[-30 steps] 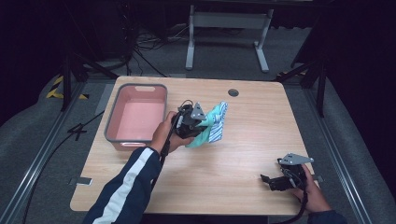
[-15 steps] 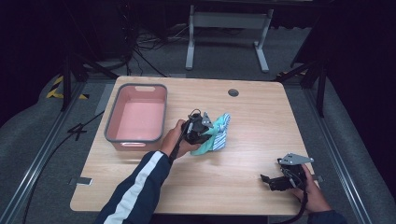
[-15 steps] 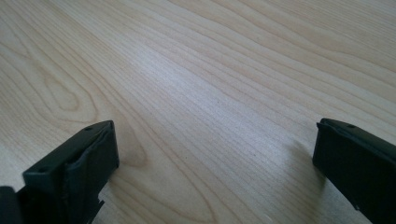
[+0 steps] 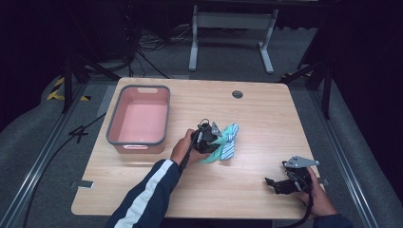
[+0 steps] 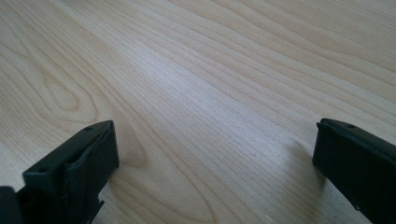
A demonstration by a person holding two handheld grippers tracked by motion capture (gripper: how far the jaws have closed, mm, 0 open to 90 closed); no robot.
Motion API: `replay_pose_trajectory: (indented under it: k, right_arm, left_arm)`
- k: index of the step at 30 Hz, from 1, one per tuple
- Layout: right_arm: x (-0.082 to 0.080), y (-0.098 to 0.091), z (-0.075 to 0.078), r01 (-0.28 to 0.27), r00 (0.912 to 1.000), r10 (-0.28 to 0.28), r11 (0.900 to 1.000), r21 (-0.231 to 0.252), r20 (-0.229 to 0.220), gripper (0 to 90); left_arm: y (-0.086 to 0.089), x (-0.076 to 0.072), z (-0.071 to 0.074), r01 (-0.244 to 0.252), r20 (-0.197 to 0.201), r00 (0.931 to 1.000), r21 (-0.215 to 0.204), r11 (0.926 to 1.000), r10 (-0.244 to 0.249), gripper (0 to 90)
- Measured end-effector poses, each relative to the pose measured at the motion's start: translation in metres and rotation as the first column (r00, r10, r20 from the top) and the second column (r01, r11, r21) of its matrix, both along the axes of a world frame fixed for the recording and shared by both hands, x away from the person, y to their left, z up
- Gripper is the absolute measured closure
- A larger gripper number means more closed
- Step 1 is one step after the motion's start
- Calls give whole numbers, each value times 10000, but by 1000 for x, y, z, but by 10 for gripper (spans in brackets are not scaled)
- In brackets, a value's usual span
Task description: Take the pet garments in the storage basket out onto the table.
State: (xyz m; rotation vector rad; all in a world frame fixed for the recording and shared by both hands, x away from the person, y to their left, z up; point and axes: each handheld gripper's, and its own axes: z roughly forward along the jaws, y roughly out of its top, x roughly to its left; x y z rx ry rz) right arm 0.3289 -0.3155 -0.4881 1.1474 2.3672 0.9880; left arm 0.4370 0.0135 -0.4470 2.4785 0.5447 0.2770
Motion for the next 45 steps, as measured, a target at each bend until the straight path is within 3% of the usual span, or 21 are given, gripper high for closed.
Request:
replay_pose_trajectory:
  k: [9,12,21,31,35,45]
  right_arm:
    - [0,0,0,9,10000,-9,10000,0,-2,5]
    - [0,0,0,6,10000,-6,10000,-6,-1,5]
    - [0,0,0,4,10000,-4,10000,-6,1,5]
    - [0,0,0,26,10000,-25,10000,-6,6,5]
    - [0,0,0,28,10000,-28,10000,2,1,5]
    - [0,0,0,26,10000,-26,10000,-5,3,5]
  left_arm:
    - [-3,0,-5,-4,-55,10000,-56,10000,4,636]
    - [-3,-2,-3,22,16,10000,-234,9997,-21,535]
    - [1,-9,15,79,431,9990,-403,9992,-62,361]
    - [10,-19,33,223,660,9976,-535,9983,-187,266]
    - [16,-30,44,535,955,9942,-313,9981,-503,270]
    - [31,-44,51,842,1128,9901,34,9964,-840,231]
